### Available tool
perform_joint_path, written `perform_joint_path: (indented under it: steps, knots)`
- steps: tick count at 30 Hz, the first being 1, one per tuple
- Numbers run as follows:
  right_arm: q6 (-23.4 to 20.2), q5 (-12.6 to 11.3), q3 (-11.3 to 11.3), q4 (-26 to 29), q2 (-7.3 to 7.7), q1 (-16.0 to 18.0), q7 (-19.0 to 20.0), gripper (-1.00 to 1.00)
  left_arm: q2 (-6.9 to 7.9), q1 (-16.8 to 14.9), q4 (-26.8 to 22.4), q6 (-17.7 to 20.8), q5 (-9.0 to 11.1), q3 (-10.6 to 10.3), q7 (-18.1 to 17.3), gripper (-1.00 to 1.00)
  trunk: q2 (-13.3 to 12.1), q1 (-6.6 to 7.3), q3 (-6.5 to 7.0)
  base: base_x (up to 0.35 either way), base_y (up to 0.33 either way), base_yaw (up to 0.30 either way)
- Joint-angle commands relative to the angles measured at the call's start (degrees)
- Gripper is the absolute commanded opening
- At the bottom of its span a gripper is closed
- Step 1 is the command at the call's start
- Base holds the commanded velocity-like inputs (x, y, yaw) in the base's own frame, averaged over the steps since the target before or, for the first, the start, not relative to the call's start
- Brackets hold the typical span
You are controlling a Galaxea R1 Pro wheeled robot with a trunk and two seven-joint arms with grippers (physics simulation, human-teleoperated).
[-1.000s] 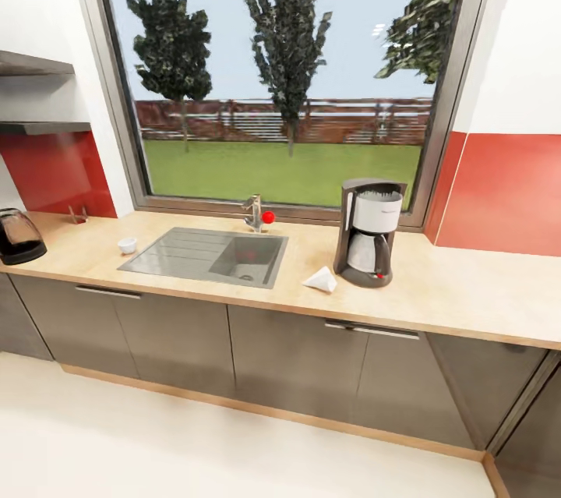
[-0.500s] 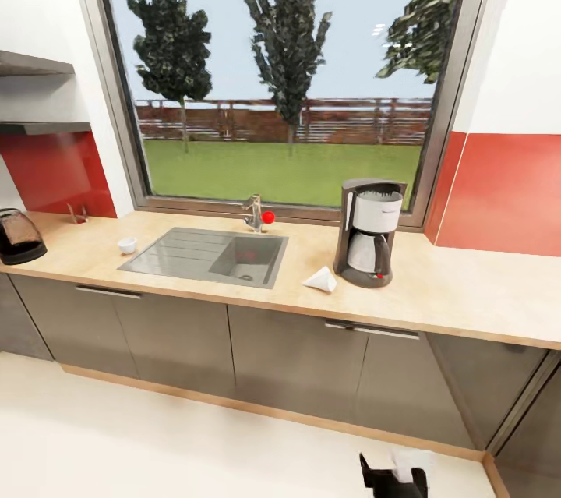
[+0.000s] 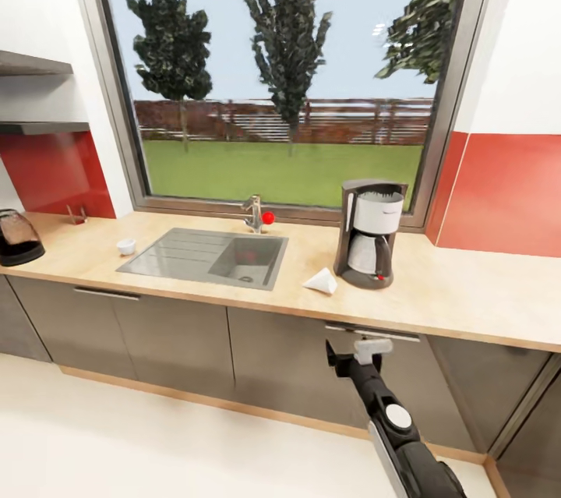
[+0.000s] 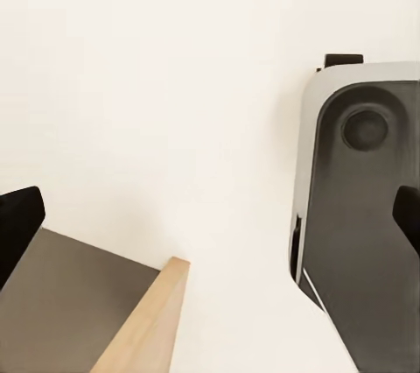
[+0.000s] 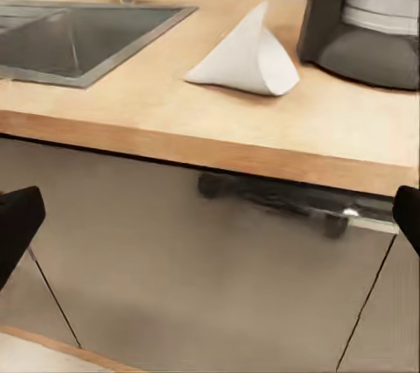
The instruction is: Set up a coffee station on the kitchen countertop: keep the coffee maker on the countertop, move the bottle of coffee from the kitchen shelf to the counter next to the coffee maker, place a paper coffee filter on top of the coffee maker, put the saucer next to the coffee maker with the coffee cup on the saucer, and place the electric kettle next to the coffee maker.
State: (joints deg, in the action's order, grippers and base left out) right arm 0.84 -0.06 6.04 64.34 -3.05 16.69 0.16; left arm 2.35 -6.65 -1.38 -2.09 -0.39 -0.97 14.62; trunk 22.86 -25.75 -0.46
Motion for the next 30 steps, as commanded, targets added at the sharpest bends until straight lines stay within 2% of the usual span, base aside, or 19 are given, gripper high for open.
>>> perform_joint_path:
  steps: [1, 4, 7, 12, 22, 30]
  knots:
    - [0.08, -0.02, 0.39, 0.0, -0.03, 0.54, 0.0, 1.0, -0.05, -0.03, 0.06, -0.18, -0.04, -0.07, 0.15, 1.0, 0.06, -0.03, -0.05, 0.118, 0.0, 0.0]
    - [0.02, -0.06, 1.44, 0.24, -0.2, 2.58, -0.05, 1.0, -0.22, -0.02, 0.06, -0.19, -0.1, 0.06, 0.18, 1.0, 0.06, -0.03, -0.05, 0.145, 0.0, 0.0]
    - [-0.91, -0.1, 1.79, 0.59, -1.17, 3.87, -0.07, 1.0, -0.29, -0.02, 0.06, -0.22, -0.19, 0.2, 0.29, 1.0, 0.06, -0.03, -0.05, 0.234, 0.0, 0.0]
    - [-5.93, -0.11, 1.94, 1.66, -2.3, 4.86, 0.0, 1.0, -0.25, -0.03, 0.07, -0.19, -0.17, 0.27, 0.4, 1.0, 0.06, -0.03, -0.05, 0.113, 0.0, 0.0]
    - [-7.65, 0.1, 1.6, 1.19, -2.34, 5.09, 0.01, 1.0, -0.23, -0.03, 0.15, 0.53, -0.15, 0.27, 0.41, 1.0, 0.06, -0.03, -0.05, 0.019, 0.0, 0.0]
    - [-7.47, 0.12, 1.37, -3.59, -2.05, 5.09, 0.02, 1.0, -0.24, 0.01, 0.15, 0.47, -0.23, 0.15, 0.65, 1.0, 0.06, -0.03, -0.05, 0.205, 0.0, 0.0]
